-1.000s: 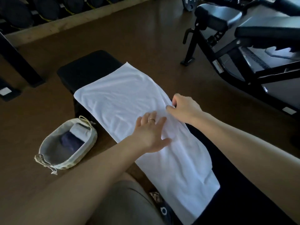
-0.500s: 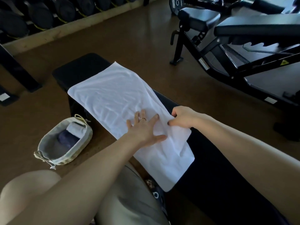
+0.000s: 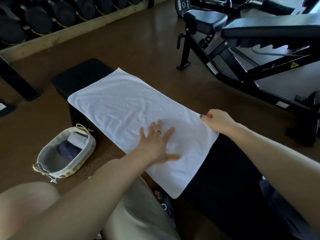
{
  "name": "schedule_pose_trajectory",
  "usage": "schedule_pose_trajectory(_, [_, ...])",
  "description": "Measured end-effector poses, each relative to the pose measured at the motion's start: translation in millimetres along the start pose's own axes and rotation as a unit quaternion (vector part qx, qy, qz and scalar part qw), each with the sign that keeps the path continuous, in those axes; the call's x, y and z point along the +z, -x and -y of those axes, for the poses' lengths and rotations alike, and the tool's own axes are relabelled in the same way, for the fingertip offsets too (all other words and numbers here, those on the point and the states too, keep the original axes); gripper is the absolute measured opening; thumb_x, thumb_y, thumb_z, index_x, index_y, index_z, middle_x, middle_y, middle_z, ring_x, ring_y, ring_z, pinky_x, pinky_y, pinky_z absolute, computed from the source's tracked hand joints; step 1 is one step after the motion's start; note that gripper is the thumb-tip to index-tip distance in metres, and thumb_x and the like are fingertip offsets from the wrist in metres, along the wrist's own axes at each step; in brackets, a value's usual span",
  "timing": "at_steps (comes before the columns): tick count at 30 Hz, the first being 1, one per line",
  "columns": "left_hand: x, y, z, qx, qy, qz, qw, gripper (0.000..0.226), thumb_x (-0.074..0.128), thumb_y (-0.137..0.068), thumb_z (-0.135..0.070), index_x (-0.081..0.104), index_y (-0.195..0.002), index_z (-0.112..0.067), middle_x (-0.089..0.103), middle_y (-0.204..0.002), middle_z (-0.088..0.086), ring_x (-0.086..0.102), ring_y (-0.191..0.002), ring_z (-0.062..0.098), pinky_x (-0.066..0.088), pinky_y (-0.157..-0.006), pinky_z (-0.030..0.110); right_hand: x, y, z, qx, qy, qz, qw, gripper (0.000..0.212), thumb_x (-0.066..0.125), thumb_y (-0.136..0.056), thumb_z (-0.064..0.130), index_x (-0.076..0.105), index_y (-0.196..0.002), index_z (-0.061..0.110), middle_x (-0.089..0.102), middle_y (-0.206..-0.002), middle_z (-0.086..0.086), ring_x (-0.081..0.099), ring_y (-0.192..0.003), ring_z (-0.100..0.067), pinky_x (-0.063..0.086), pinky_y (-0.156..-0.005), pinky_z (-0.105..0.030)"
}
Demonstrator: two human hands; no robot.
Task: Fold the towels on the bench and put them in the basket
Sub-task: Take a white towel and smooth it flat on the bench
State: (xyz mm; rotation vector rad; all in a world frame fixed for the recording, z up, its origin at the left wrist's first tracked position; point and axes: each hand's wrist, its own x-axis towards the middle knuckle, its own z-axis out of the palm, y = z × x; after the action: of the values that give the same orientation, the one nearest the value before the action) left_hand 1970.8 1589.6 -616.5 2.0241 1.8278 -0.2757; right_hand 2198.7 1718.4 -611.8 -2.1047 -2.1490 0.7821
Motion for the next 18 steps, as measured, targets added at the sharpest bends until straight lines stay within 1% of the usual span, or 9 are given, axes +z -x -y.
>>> schedule_pose_trajectory(3, [11.7,9.3,-22.8,0.061,-0.030,0.016,0.998,0.103,0.052,-0.086,-0.079,-0.008,-0.160,-0.041,-0.024,-0.168,0.007,-0.022,-0.154,0.032,-0.005,-0.123,0.061,6.5,6.9,1.6,-0.021,0.036,-0.019,0.999,0.031,0.053,-0.099,0.044,0.058,-0.094,0.013,0.061,-0.093,-0.005,0.061,-0.090,-0.027,0.050,-0.077,-0.040])
schedule_pose_trajectory(6, [26.4,17.2,-37.0,0.100,-0.064,0.028,0.993,0.107,0.050,-0.085,-0.081,-0.015,-0.159,-0.039,-0.030,-0.165,0.008,-0.028,-0.152,0.034,-0.007,-0.122,0.061,8.3,9.7,1.4,-0.015,0.074,-0.033,0.997,0.033,0.053,-0.099,0.046,0.055,-0.103,0.013,0.053,-0.107,-0.008,0.054,-0.103,-0.029,0.049,-0.087,-0.043])
schedule_pose_trajectory(7, [31.5,19.0,-38.9,0.101,-0.073,0.030,0.992,0.108,0.049,-0.085,-0.082,-0.019,-0.158,-0.039,-0.034,-0.164,0.008,-0.031,-0.150,0.034,-0.009,-0.122,0.062,8.4,9.1,-0.6,-0.013,0.066,-0.028,0.997,0.034,0.053,-0.100,0.045,0.054,-0.105,0.012,0.054,-0.108,-0.009,0.055,-0.102,-0.029,0.049,-0.086,-0.042])
schedule_pose_trajectory(9, [40.3,21.4,-39.6,0.095,-0.072,0.027,0.992,0.107,0.046,-0.085,-0.082,-0.023,-0.156,-0.040,-0.039,-0.161,0.006,-0.037,-0.148,0.032,-0.011,-0.120,0.062,7.1,9.6,-5.8,-0.008,0.044,-0.018,0.999,0.034,0.054,-0.102,0.043,0.054,-0.104,0.009,0.061,-0.104,-0.010,0.058,-0.094,-0.027,0.048,-0.077,-0.039])
schedule_pose_trajectory(10, [43.2,22.4,-39.1,0.095,-0.068,0.025,0.993,0.106,0.044,-0.086,-0.082,-0.025,-0.155,-0.041,-0.041,-0.160,0.005,-0.040,-0.146,0.031,-0.013,-0.120,0.062,6.2,10.2,-8.7,-0.005,0.035,-0.020,0.999,0.032,0.055,-0.103,0.041,0.055,-0.103,0.009,0.063,-0.103,-0.011,0.059,-0.091,-0.027,0.047,-0.076,-0.038])
schedule_pose_trajectory(13, [48.6,28.1,-37.3,0.107,-0.072,0.023,0.991,0.100,0.038,-0.088,-0.083,-0.027,-0.154,-0.043,-0.044,-0.158,0.005,-0.043,-0.144,0.030,-0.016,-0.119,0.062,3.2,14.1,-14.6,0.005,-0.005,-0.035,0.999,0.022,0.056,-0.104,0.032,0.052,-0.109,0.010,0.062,-0.104,-0.011,0.059,-0.089,-0.024,0.050,-0.077,-0.038])
schedule_pose_trajectory(15, [49.2,31.2,-37.1,0.111,-0.077,0.023,0.991,0.098,0.036,-0.089,-0.082,-0.026,-0.154,-0.044,-0.044,-0.158,0.006,-0.043,-0.144,0.030,-0.017,-0.119,0.061,2.5,16.0,-15.2,0.002,-0.027,-0.035,0.999,0.025,0.057,-0.104,0.029,0.051,-0.119,0.011,0.061,-0.110,-0.009,0.061,-0.093,-0.024,0.051,-0.079,-0.037])
schedule_pose_trajectory(17, [48.0,32.6,-37.4,0.112,-0.079,0.027,0.990,0.097,0.036,-0.089,-0.082,-0.025,-0.155,-0.044,-0.043,-0.159,0.007,-0.042,-0.145,0.030,-0.017,-0.119,0.061,3.4,15.7,-13.5,-0.008,-0.048,-0.015,0.999,0.035,0.059,-0.101,0.030,0.053,-0.131,0.013,0.062,-0.120,-0.006,0.062,-0.107,-0.026,0.052,-0.086,-0.038])
schedule_pose_trajectory(18, [47.2,32.8,-37.5,0.112,-0.080,0.030,0.990,0.096,0.036,-0.089,-0.082,-0.024,-0.155,-0.044,-0.042,-0.159,0.007,-0.042,-0.145,0.030,-0.017,-0.119,0.061,4.7,15.1,-11.6,-0.006,-0.058,0.005,0.998,0.036,0.060,-0.098,0.030,0.056,-0.130,0.014,0.063,-0.121,-0.004,0.062,-0.110,-0.027,0.051,-0.085,-0.037])
